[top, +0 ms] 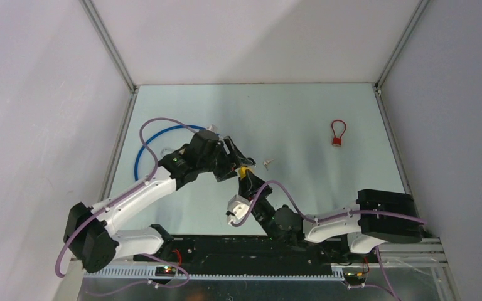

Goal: Unlock with the key

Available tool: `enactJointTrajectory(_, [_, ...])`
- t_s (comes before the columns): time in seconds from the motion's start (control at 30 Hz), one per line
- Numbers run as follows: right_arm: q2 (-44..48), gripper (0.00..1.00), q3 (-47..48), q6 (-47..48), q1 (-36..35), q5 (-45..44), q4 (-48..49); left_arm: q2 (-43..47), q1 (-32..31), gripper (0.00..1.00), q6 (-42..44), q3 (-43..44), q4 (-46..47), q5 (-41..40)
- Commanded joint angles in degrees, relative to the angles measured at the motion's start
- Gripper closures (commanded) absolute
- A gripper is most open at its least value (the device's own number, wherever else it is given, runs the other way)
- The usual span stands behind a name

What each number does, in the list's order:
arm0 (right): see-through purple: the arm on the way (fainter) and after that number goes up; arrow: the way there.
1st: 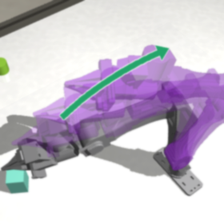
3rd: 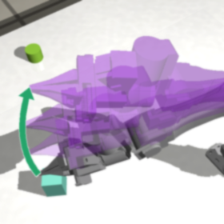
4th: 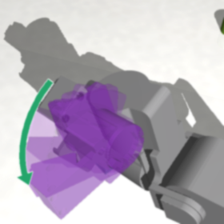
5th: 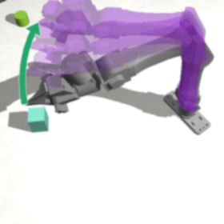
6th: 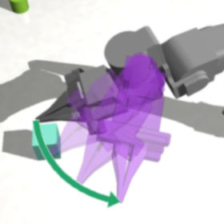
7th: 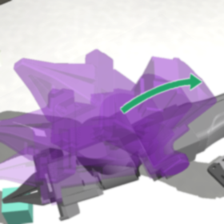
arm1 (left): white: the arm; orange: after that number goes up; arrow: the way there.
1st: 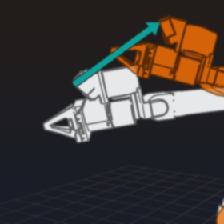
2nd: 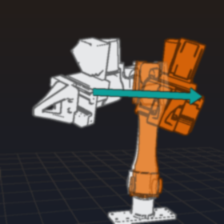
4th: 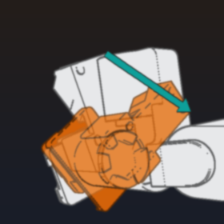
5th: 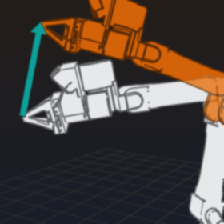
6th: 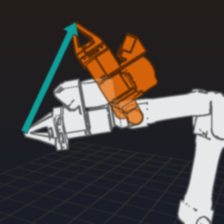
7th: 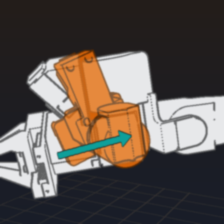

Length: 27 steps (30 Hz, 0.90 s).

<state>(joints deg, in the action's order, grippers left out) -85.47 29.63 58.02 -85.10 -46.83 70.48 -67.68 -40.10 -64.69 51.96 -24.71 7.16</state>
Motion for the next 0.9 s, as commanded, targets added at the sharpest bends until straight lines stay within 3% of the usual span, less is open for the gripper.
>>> enactJointTrajectory(0.0, [3.00,1.00,0.78,-3.87,-0.51,5.87,3.42,-1.87,0.16,0.29,-1.43,1.80,2.61,1.45])
enactJointTrajectory(0.13, [2.77,1.00,0.78,-3.39,-0.55,5.79,3.36,-2.30,0.11,0.44,-1.58,1.78,2.74,1.67])
enactJointTrajectory(0.2, [2.70,1.00,0.78,-2.94,-0.51,5.99,3.37,-2.26,0.11,0.56,-1.32,1.74,2.83,1.64])
enactJointTrajectory(0.33, [3.24,1.00,0.78,-3.29,-0.58,6.64,1.71,-1.76,0.49,0.92,-0.53,1.56,2.99,0.96])
enactJointTrajectory(0.4, [3.68,1.00,0.78,-4.05,-0.60,6.92,0.22,-1.09,1.21,0.99,-0.17,1.37,3.01,0.78])
enactJointTrajectory(0.5, [4.11,0.99,0.78,-5.60,-0.69,7.25,-2.67,-0.37,2.69,1.00,0.68,1.16,3.08,0.36])
enactJointTrajectory(0.57, [4.18,0.89,0.78,-6.52,-0.87,6.98,-3.71,0.35,3.86,1.00,1.23,1.01,3.10,-0.09])
enactJointTrajectory(0.63, [4.28,0.63,0.76,-7.43,-1.24,6.38,-5.09,0.90,5.38,1.00,2.18,0.72,3.09,-0.54])
enactJointTrajectory(0.67, [4.77,0.56,0.77,-8.41,-1.57,5.98,-5.92,1.20,6.65,1.00,3.14,0.45,3.11,-0.82])
enactJointTrajectory(0.7, [5.18,0.40,0.78,-9.22,-1.74,5.84,-8.33,1.30,7.33,1.00,3.72,0.26,3.10,-1.38])
enactJointTrajectory(0.77, [8.09,0.25,0.78,-14.18,-2.14,5.64,-13.39,1.64,9.29,1.00,5.98,-0.02,3.16,-2.48])
enactJointTrajectory(0.87, [13.14,0.13,0.78,-21.14,-2.23,6.81,-24.35,2.00,12.03,1.00,10.40,-0.99,4.20,-5.19])
